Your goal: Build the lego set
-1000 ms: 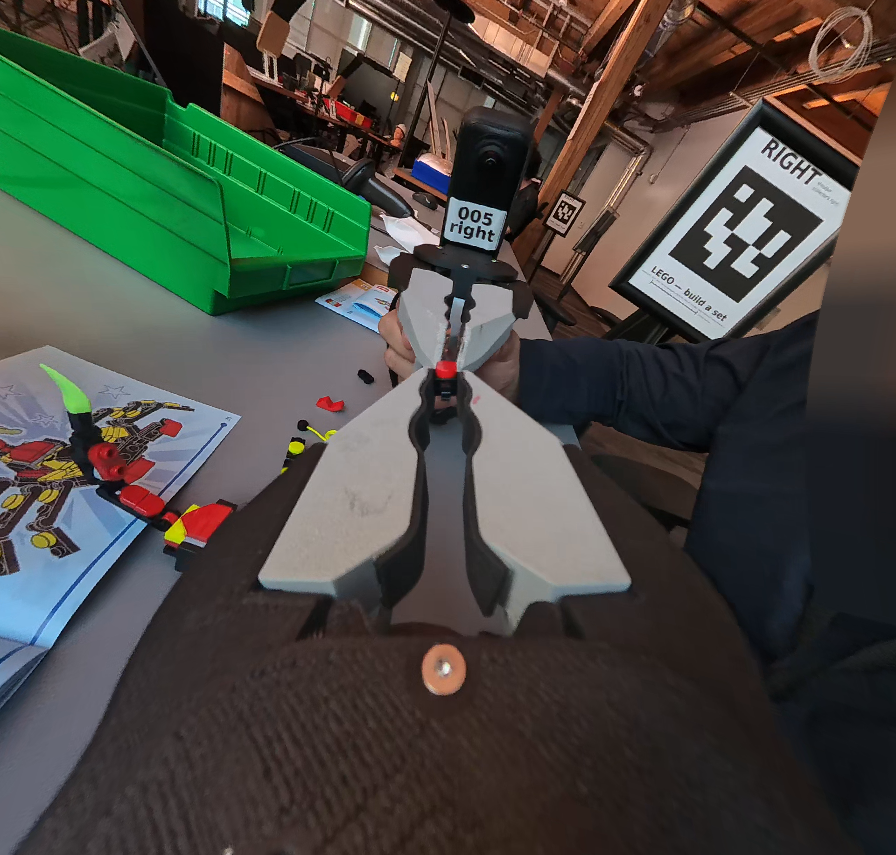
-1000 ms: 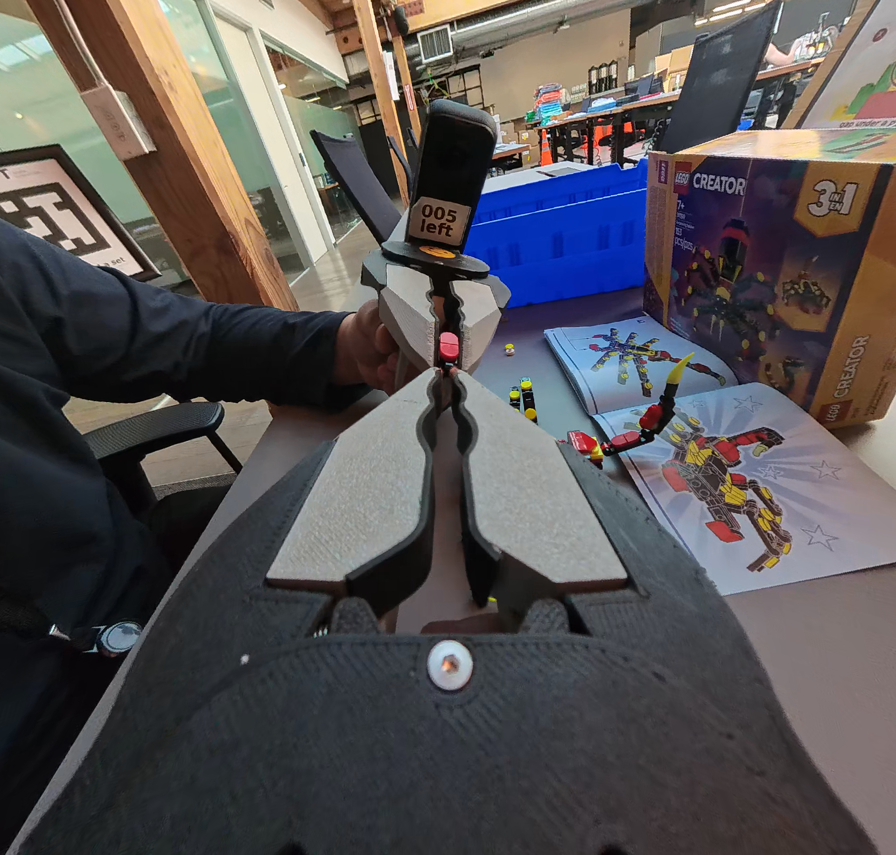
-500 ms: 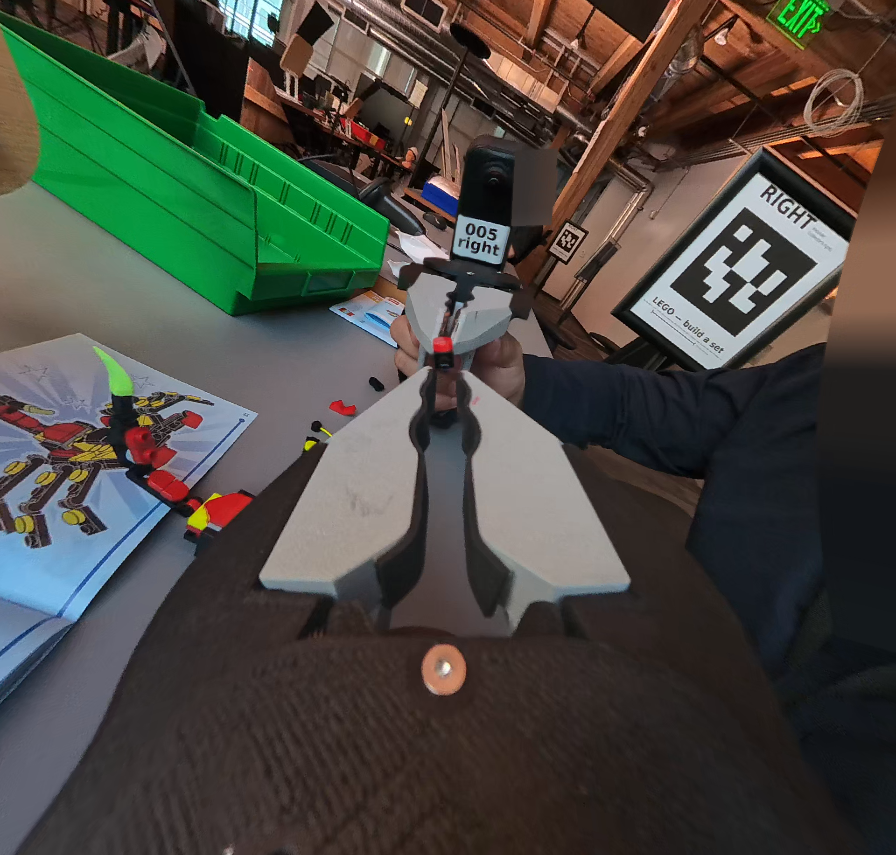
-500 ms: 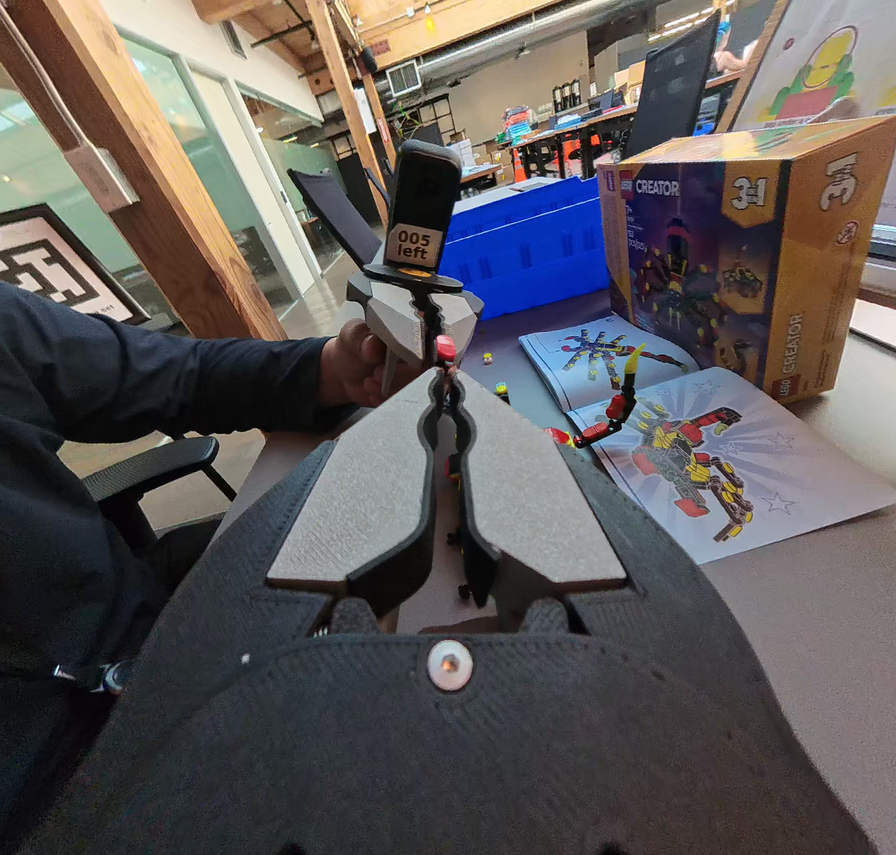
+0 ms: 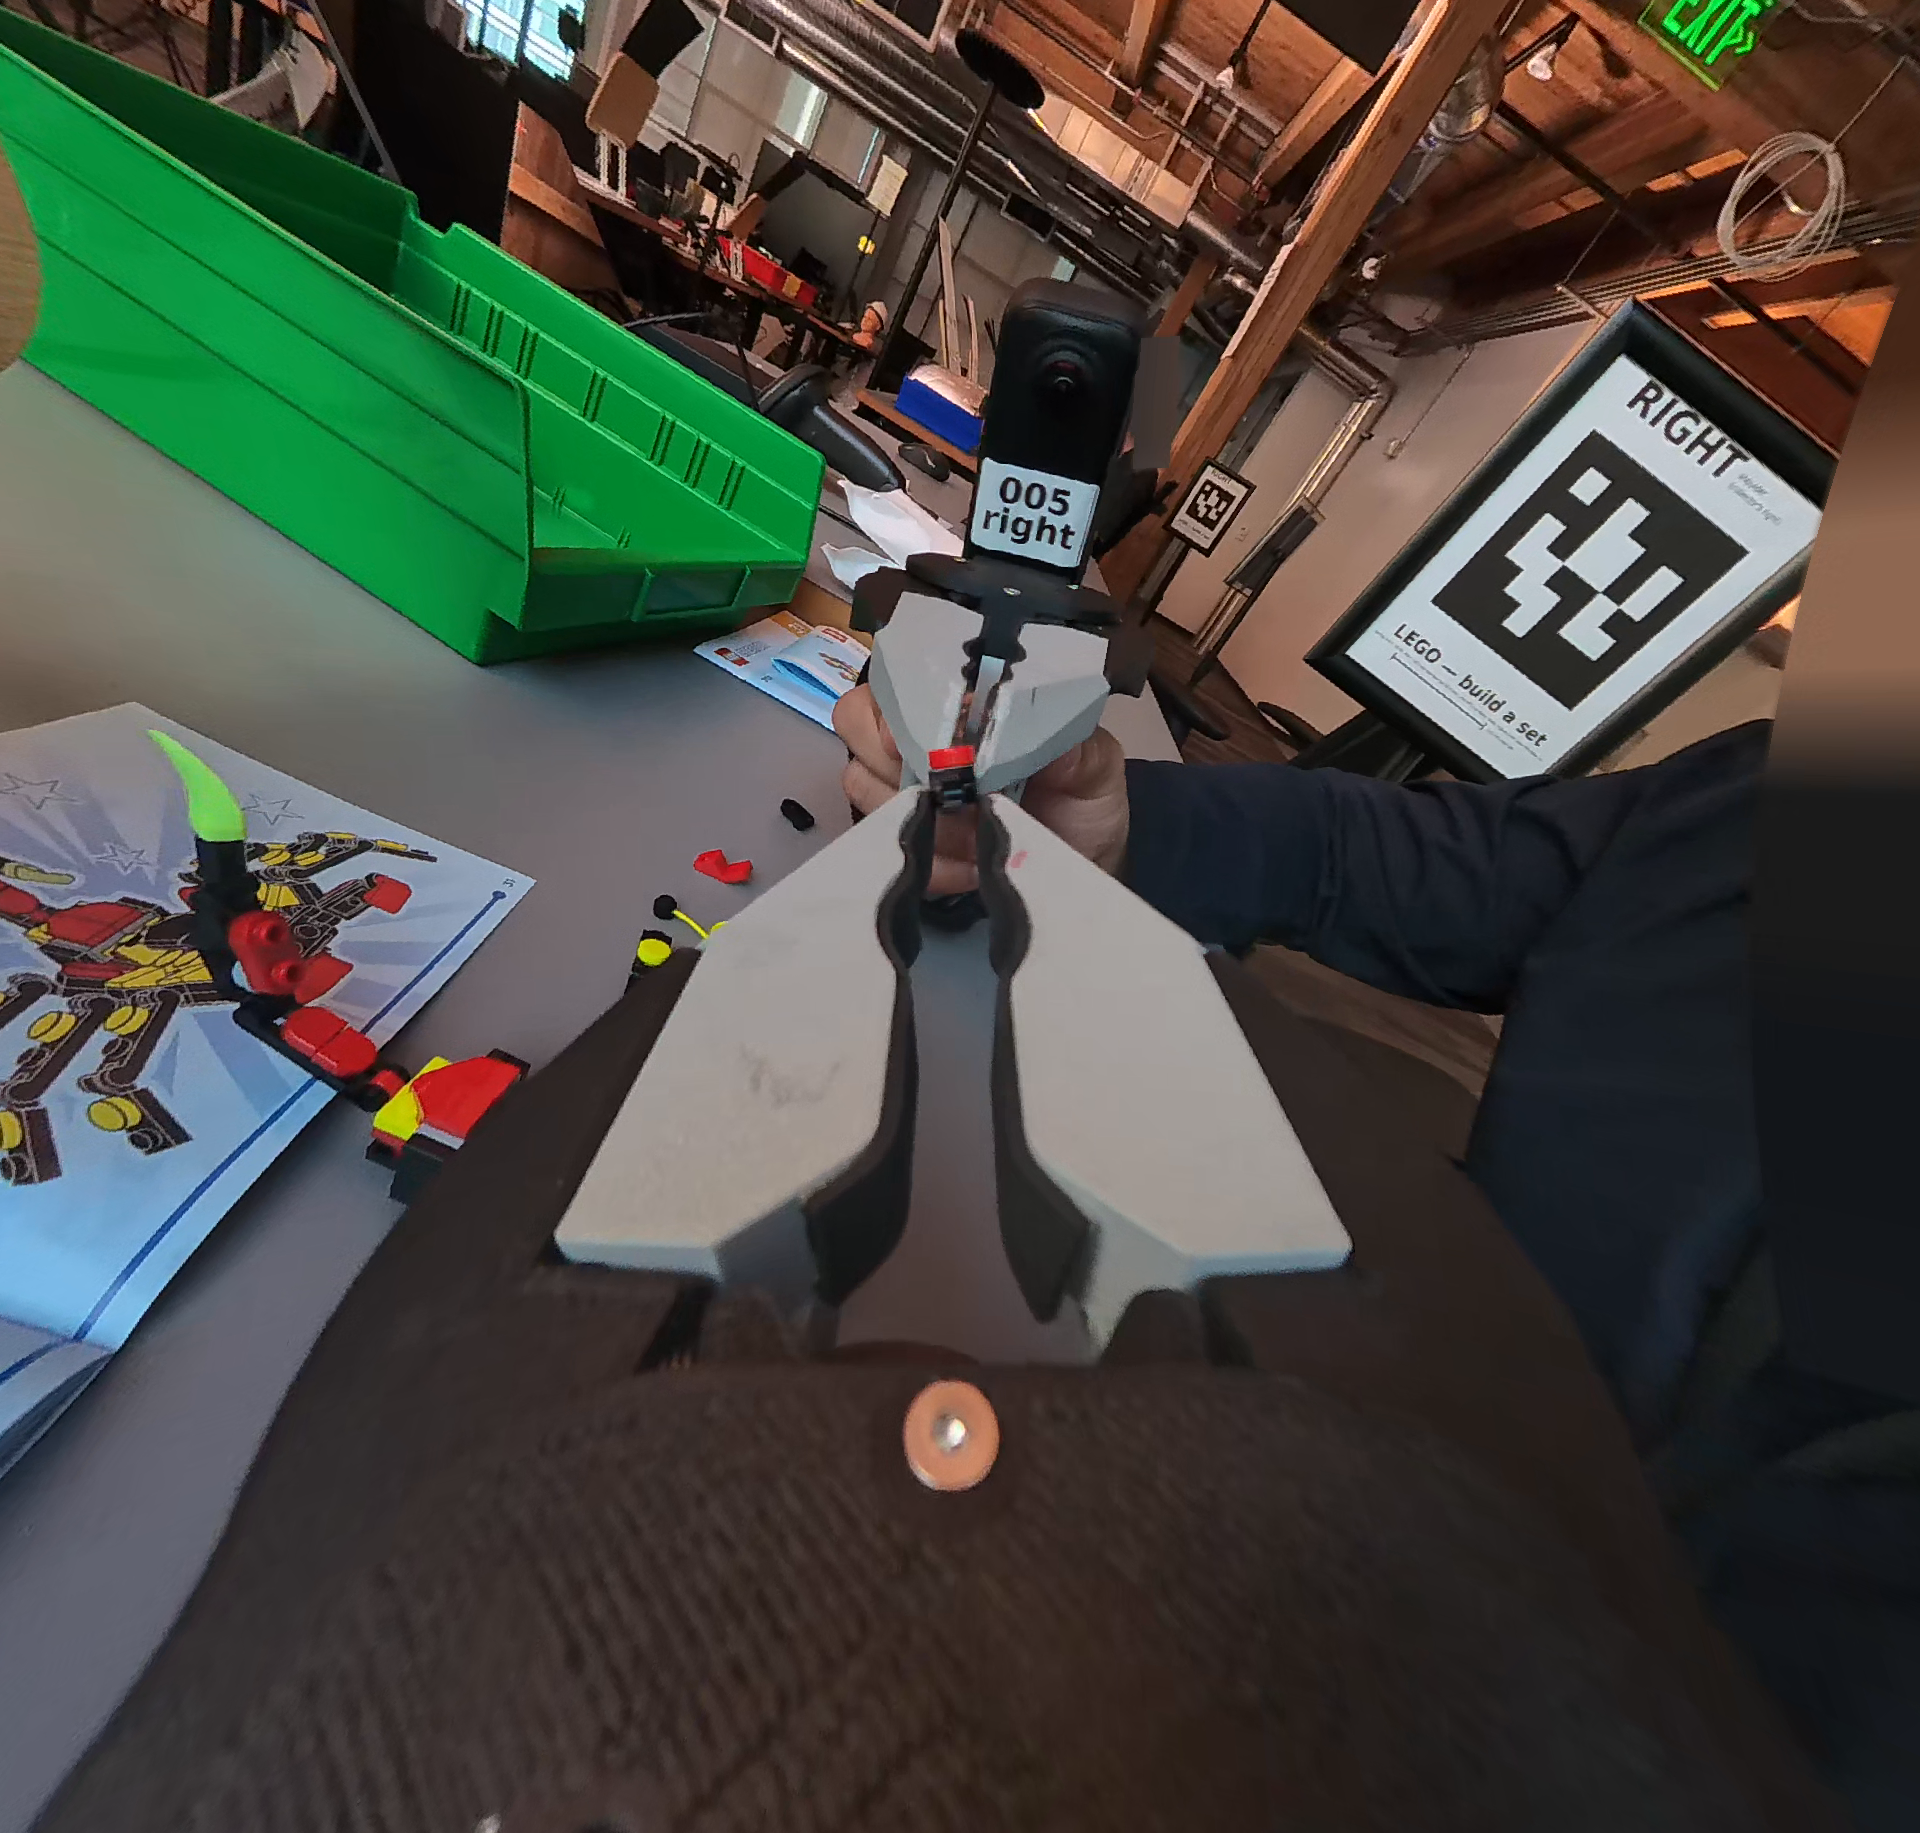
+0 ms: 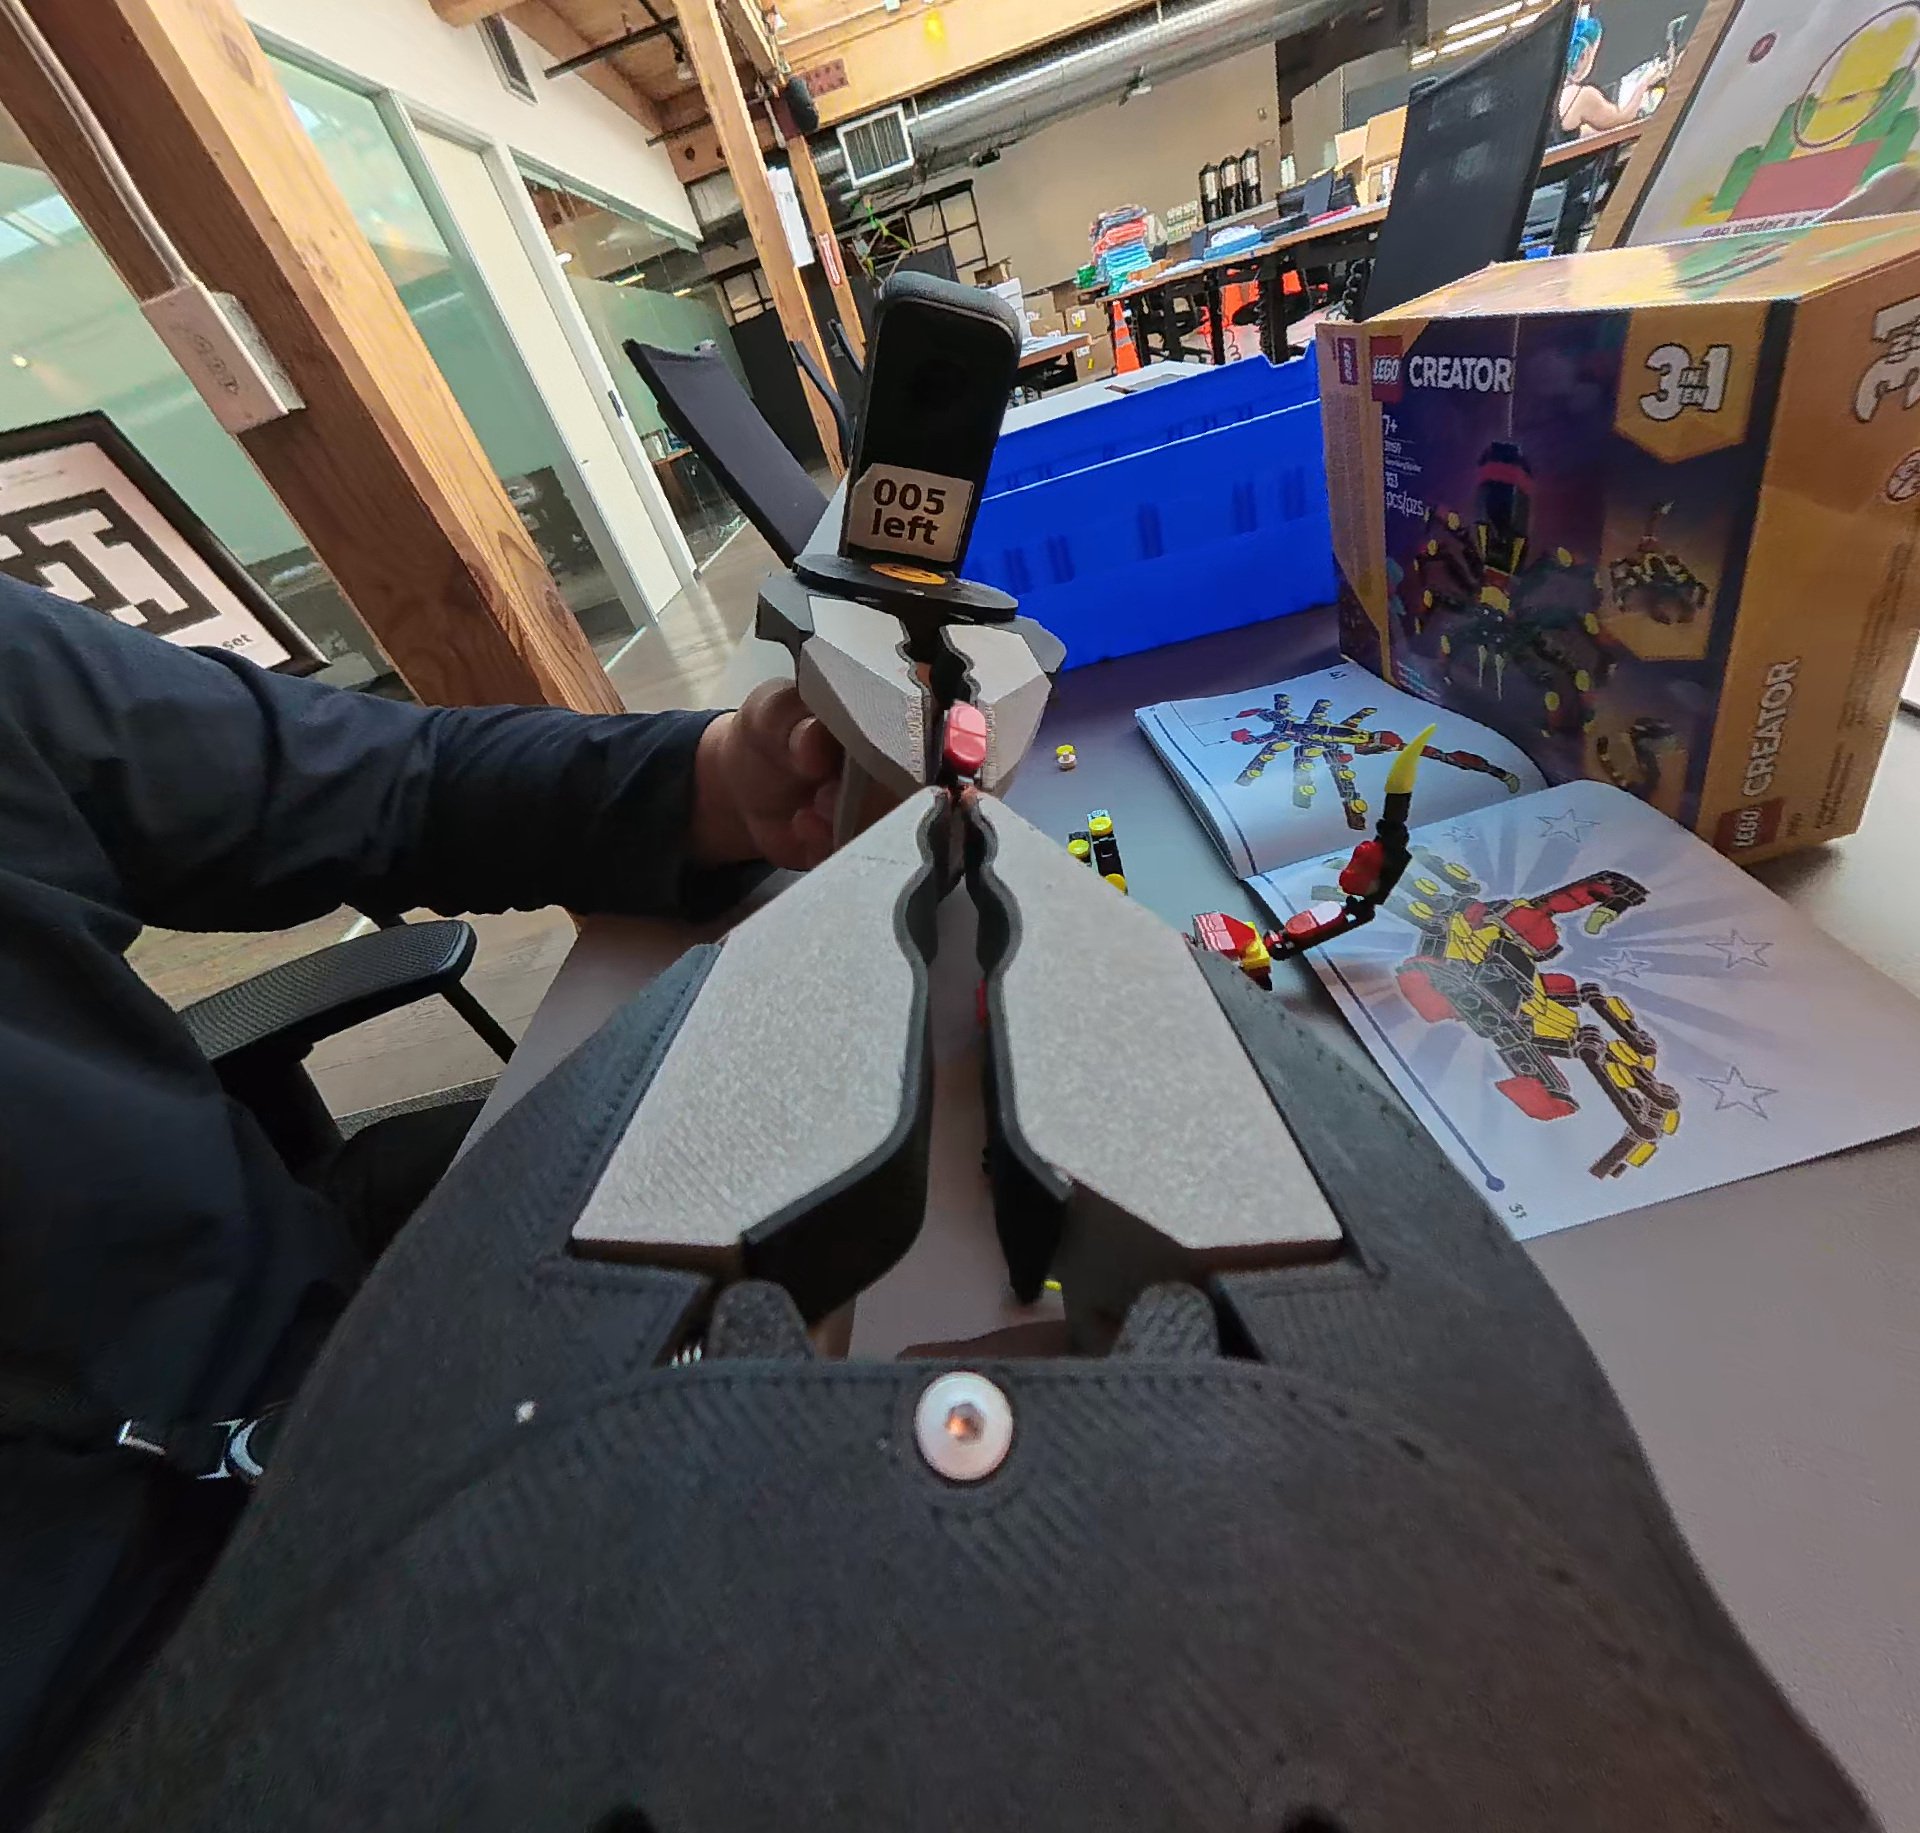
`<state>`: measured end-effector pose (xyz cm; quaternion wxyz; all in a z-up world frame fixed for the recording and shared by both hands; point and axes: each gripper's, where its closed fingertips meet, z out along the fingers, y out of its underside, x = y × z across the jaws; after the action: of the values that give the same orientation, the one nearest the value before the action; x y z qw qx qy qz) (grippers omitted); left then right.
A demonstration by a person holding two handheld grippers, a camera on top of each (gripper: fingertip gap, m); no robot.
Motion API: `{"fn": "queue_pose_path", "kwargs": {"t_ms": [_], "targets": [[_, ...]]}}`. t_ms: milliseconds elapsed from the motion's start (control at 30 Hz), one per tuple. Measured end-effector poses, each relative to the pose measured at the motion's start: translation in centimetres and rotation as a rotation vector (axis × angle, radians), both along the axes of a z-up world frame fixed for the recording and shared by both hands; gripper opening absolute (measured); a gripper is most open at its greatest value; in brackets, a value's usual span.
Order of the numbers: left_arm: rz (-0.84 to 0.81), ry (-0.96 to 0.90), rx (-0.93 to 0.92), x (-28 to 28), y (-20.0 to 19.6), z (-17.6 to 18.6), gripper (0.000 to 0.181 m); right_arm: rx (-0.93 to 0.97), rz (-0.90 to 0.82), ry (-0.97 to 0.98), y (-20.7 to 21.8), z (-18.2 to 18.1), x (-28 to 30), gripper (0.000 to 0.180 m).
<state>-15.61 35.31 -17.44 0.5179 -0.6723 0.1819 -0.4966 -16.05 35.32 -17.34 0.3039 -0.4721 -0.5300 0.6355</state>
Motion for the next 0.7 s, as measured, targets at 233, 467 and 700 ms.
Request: {"fn": "queue_pose_path", "kwargs": {"t_ms": [233, 467, 700], "targets": [[-0.007, 0.002, -0.007, 0.15, -0.03, -0.12, 0.006, 0.021, -0.005, -0.006, -0.18, -0.11, -0.08, 0.000], [-0.016, 0.011, 0.007, 0.36, -0.23, -0.07, 0.005, 0.012, 0.011, -0.006, -0.47, -0.15, -0.11, 0.000], [0.001, 0.015, 0.006, 0.29, -0.15, -0.14, 0.005, -0.056, 0.036, -0.006, -0.40, -0.12, -0.17, 0.000]]}}
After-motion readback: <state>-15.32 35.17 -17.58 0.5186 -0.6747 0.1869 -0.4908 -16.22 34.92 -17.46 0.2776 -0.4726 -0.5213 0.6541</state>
